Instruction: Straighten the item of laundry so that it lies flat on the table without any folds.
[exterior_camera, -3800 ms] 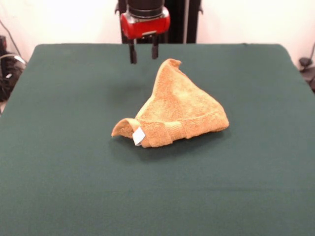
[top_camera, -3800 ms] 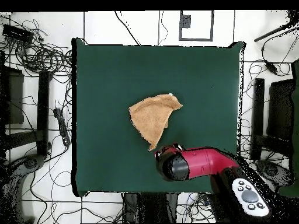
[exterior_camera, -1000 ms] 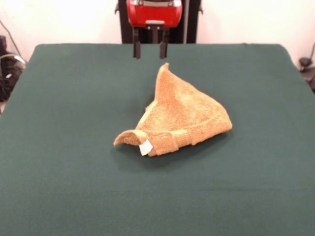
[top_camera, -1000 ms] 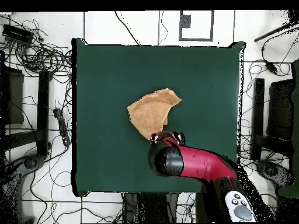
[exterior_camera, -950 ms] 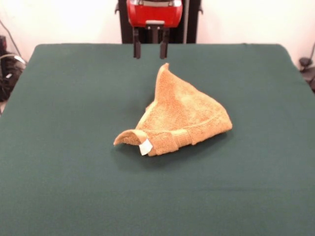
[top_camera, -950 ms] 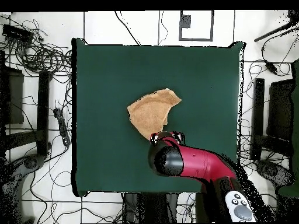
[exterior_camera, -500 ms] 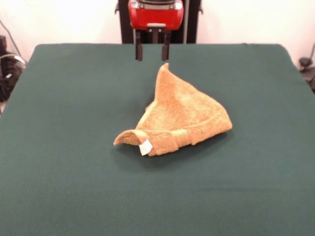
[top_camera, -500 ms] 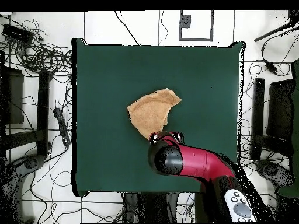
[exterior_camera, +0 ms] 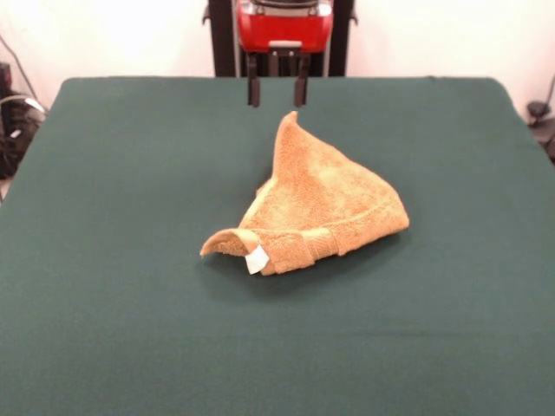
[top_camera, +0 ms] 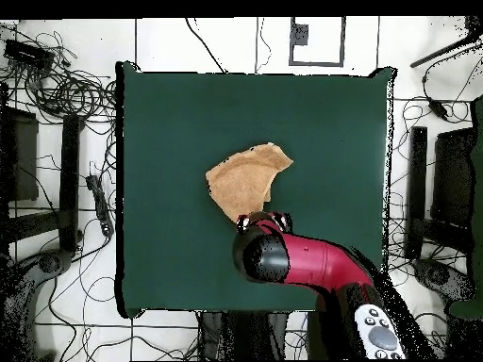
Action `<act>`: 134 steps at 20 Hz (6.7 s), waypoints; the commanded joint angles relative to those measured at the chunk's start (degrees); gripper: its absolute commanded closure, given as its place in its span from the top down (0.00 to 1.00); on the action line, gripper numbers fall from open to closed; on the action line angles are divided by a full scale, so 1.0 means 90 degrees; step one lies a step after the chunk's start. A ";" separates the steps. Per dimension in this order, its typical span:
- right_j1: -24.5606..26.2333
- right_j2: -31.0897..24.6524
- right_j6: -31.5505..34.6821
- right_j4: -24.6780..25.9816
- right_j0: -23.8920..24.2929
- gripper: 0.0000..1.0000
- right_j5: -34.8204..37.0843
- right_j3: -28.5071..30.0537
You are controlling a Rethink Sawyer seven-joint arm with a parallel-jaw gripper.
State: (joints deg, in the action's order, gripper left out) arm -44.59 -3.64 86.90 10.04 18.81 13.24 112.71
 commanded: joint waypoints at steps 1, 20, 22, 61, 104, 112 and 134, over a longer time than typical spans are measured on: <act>0.0415 -0.0132 0.1540 -0.0454 -0.0473 1.00 -0.0100 0.0002; 0.1080 -0.0253 0.1075 -0.0318 -0.0221 1.00 -0.0702 -0.0117; 0.0857 -0.0250 0.0958 -0.0317 -0.0165 1.00 -0.0420 -0.0093; 0.0610 -0.0276 0.0966 -0.0391 -0.0241 1.00 0.0066 -0.0316; 0.1497 0.0090 0.0995 -0.0014 -0.0266 0.00 -0.0741 -0.0588; 0.1367 0.0023 0.0953 -0.0031 -0.0215 0.00 -0.0626 -0.0482; -0.0094 0.0103 0.0999 -0.0483 -0.0577 0.00 0.1008 -0.0151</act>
State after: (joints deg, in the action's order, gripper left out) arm -41.53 -1.60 86.90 8.85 15.83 11.81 108.91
